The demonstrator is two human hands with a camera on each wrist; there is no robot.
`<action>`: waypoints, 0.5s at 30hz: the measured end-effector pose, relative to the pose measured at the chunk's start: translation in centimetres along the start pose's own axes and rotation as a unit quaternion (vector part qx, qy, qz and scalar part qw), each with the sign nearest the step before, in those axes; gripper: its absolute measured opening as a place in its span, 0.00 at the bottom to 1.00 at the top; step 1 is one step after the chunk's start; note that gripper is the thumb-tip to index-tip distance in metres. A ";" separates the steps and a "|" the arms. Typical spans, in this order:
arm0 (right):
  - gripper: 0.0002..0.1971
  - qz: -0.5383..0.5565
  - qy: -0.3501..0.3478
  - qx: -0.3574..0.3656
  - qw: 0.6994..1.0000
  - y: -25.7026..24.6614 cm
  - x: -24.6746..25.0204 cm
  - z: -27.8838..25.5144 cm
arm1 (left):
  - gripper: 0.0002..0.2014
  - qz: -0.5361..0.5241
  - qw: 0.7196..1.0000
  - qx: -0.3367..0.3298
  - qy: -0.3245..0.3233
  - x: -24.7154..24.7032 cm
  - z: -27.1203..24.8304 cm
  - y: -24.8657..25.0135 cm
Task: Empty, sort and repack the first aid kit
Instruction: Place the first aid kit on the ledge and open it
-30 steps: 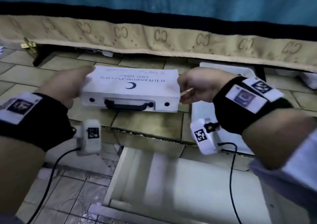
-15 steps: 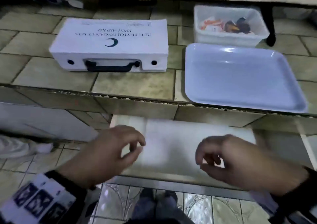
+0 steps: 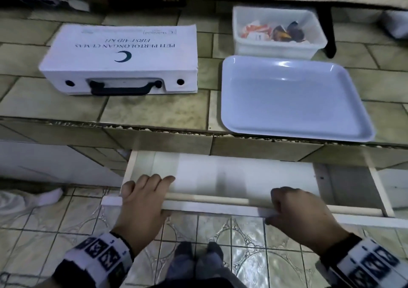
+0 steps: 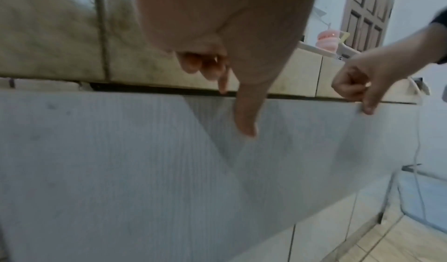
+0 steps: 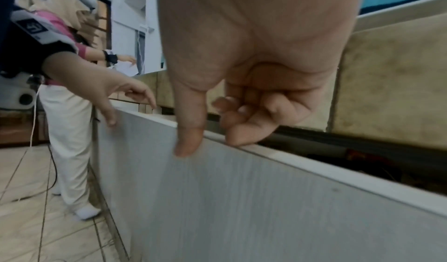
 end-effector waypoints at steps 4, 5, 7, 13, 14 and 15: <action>0.14 0.024 0.069 -0.073 0.995 -0.5 1.0 1.2 | 0.29 -0.051 0.989 0.092 0.102 1.3 1.2 0.3; 0.12 0.035 0.079 -0.076 0.993 -0.8 1.3 1.4 | 0.24 -0.071 0.983 0.119 0.120 2.0 1.5 0.2; 0.11 0.063 0.095 -0.069 0.991 -1.6 2.1 1.9 | 0.17 -0.117 0.971 0.164 0.132 3.8 1.8 0.1; 0.18 0.369 0.060 0.045 0.926 -5.4 6.6 3.2 | 0.11 -0.195 0.941 0.178 0.213 9.4 1.8 -1.7; 0.17 0.450 0.049 0.064 0.890 -5.9 7.8 3.5 | 0.12 -0.221 0.928 0.188 0.234 10.3 1.9 -2.2; 0.16 0.522 0.040 0.074 0.849 -6.4 9.2 4.0 | 0.12 -0.250 0.912 0.196 0.259 11.2 2.1 -2.7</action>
Point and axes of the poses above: each hand's wrist, its own z-axis towards the middle knuckle, its own x-axis out of the back of the hand, y = z × x, the point moved 4 cm from there along z, towards the middle knuckle, and after that the axes turned 2 degrees about -z, right-handed, at the moved point
